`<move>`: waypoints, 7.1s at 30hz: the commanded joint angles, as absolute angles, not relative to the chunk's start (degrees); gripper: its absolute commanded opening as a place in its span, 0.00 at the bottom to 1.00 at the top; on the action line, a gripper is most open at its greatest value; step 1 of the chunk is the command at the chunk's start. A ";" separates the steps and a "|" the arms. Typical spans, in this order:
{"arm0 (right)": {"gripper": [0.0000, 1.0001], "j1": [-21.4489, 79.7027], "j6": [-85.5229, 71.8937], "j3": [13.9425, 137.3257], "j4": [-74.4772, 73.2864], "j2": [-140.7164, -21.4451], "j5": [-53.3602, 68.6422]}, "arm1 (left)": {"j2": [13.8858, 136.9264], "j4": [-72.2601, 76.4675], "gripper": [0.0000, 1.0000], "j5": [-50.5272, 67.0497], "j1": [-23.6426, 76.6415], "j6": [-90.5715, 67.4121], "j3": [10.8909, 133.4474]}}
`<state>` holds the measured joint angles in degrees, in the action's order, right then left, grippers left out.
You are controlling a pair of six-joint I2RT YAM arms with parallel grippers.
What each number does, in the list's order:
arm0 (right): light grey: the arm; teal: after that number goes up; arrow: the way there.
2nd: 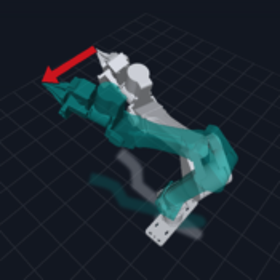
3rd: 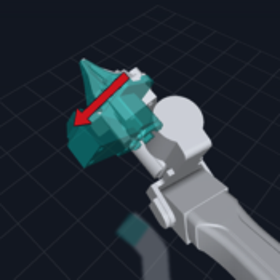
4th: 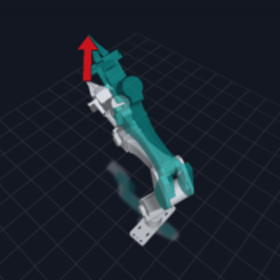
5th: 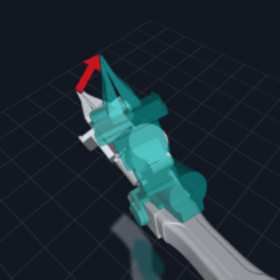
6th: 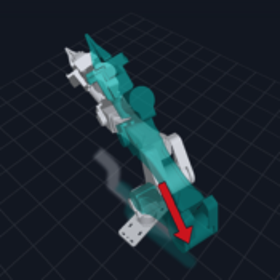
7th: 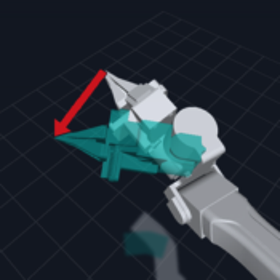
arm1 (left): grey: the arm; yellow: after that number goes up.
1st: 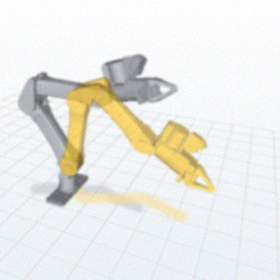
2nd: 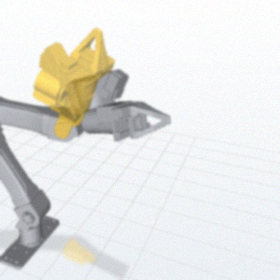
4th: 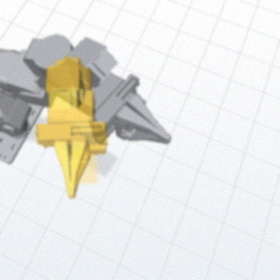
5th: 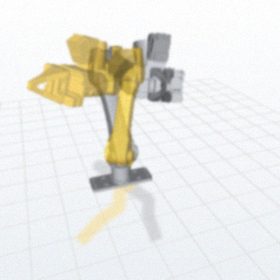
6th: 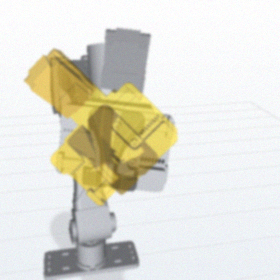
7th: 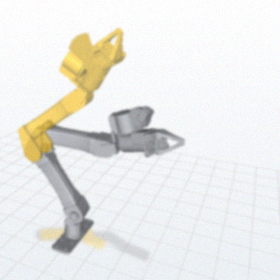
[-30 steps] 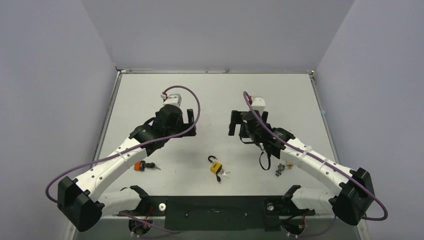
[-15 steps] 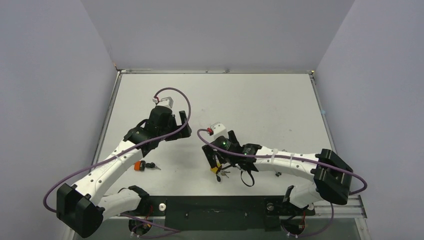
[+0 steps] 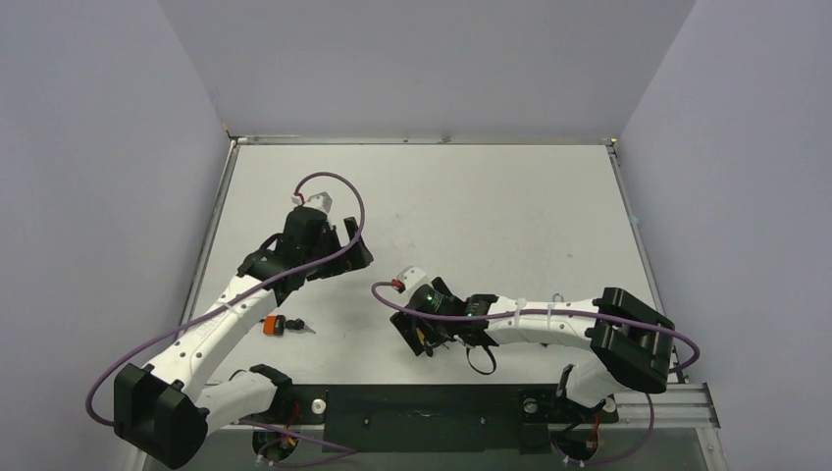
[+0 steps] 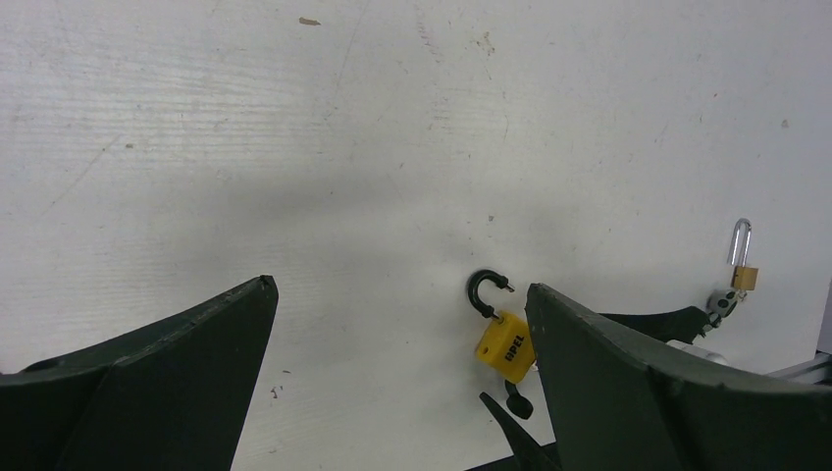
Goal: Lock with the key
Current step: Pick up the lock from the center of the board, then lock the lock.
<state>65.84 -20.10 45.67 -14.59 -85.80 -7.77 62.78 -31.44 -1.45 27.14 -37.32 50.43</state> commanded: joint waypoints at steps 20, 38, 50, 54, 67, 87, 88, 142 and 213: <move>0.21 66.99 -21.13 44.46 -9.56 -88.12 -11.81 | 62.57 -26.59 1.00 8.92 20.93 -38.72 49.31; 0.00 46.82 -19.53 61.19 -24.52 -63.26 29.25 | 55.86 3.54 0.93 39.58 21.37 -30.30 53.23; 0.00 40.75 -35.95 64.14 -10.91 -56.34 49.94 | 57.91 25.47 0.91 68.31 21.83 -39.51 59.32; 0.00 40.55 -45.17 63.04 0.21 -55.47 53.43 | 59.30 26.45 0.89 71.54 23.64 -40.86 61.21; 0.00 40.53 -51.28 63.02 7.18 -55.73 53.89 | 59.63 24.34 0.76 72.05 26.91 -39.20 62.35; 0.00 39.54 -48.09 61.96 2.47 -56.49 49.79 | 60.11 19.04 0.59 71.51 27.65 -36.19 64.77; 0.00 39.54 -47.64 62.05 1.50 -56.60 49.64 | 60.12 18.76 0.59 71.48 27.67 -36.03 64.82; 0.00 44.63 -25.24 74.41 -26.25 -59.51 37.43 | 65.10 -12.24 0.44 62.43 29.16 -20.90 71.99; 0.55 33.60 -44.65 80.48 28.10 -69.66 49.39 | 62.76 11.43 0.00 28.21 31.50 -48.21 83.87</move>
